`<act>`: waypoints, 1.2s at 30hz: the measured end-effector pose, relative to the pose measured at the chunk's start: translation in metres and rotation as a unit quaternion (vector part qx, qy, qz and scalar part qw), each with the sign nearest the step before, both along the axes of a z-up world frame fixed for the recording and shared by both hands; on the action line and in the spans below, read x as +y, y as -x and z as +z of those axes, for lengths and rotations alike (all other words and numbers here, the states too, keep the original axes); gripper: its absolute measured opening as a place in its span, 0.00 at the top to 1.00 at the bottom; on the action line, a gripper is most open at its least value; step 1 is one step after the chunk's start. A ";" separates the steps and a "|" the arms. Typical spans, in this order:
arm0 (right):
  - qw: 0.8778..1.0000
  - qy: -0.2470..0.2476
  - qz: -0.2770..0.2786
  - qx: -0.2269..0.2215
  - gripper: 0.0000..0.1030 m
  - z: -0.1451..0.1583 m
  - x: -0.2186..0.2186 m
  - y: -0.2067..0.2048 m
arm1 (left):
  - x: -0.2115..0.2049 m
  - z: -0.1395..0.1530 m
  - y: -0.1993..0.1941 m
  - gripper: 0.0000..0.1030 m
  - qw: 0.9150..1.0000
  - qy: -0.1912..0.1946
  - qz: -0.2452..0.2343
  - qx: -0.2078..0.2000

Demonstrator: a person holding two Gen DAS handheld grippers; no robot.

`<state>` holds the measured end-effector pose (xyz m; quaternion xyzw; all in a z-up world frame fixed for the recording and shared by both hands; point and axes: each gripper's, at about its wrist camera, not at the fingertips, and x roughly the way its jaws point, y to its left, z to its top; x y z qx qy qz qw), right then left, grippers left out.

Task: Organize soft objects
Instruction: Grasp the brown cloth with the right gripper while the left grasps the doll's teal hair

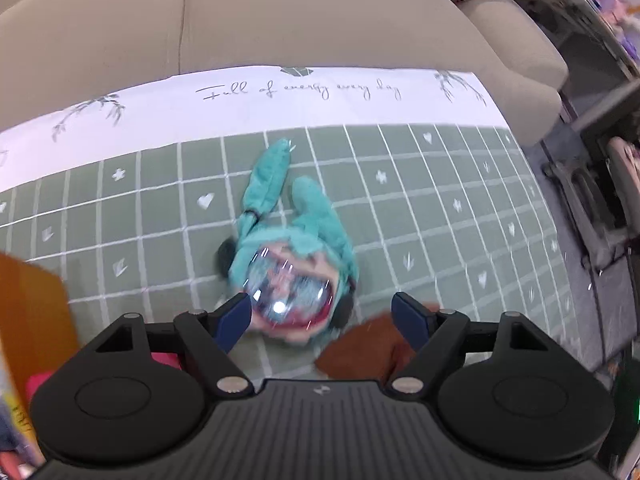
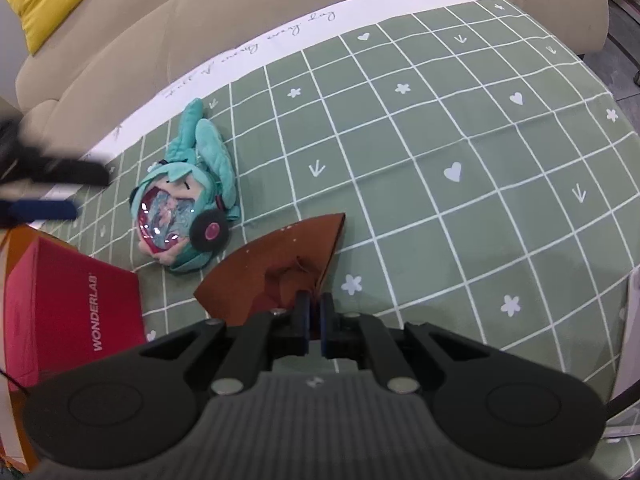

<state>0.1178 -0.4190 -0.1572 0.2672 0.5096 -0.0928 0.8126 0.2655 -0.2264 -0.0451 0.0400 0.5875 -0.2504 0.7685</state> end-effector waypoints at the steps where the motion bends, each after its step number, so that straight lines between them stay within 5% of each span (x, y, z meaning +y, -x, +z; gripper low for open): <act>1: 1.000 -0.002 0.000 -0.002 0.98 -0.001 0.000 0.001 | -0.006 -0.005 -0.006 0.09 1.000 -0.002 0.010 0.000; 7: 1.000 -0.013 -0.004 -0.011 0.98 -0.005 -0.010 0.007 | -0.043 -0.038 -0.027 0.09 0.997 -0.071 -0.027 -0.010; 12: 0.998 -0.051 -0.008 -0.025 0.98 -0.008 -0.016 0.006 | -0.046 -0.062 -0.044 0.09 0.996 -0.087 0.023 0.012; 20: 0.998 -0.047 0.002 -0.029 0.98 -0.008 -0.011 0.003 | -0.052 -0.070 -0.047 0.09 0.991 -0.130 0.029 -0.032; 24: 0.998 -0.048 0.001 -0.029 0.98 -0.007 -0.014 0.005 | -0.059 -0.064 -0.038 0.14 0.990 -0.131 0.013 -0.040; 29: 0.998 -0.061 0.000 -0.036 0.98 -0.006 -0.017 0.007 | -0.078 -0.039 -0.015 0.12 0.994 -0.070 -0.042 -0.078; 36: 0.998 -0.057 0.007 -0.036 0.98 -0.007 -0.015 0.011 | -0.107 -0.072 -0.025 0.13 0.988 -0.120 -0.076 -0.061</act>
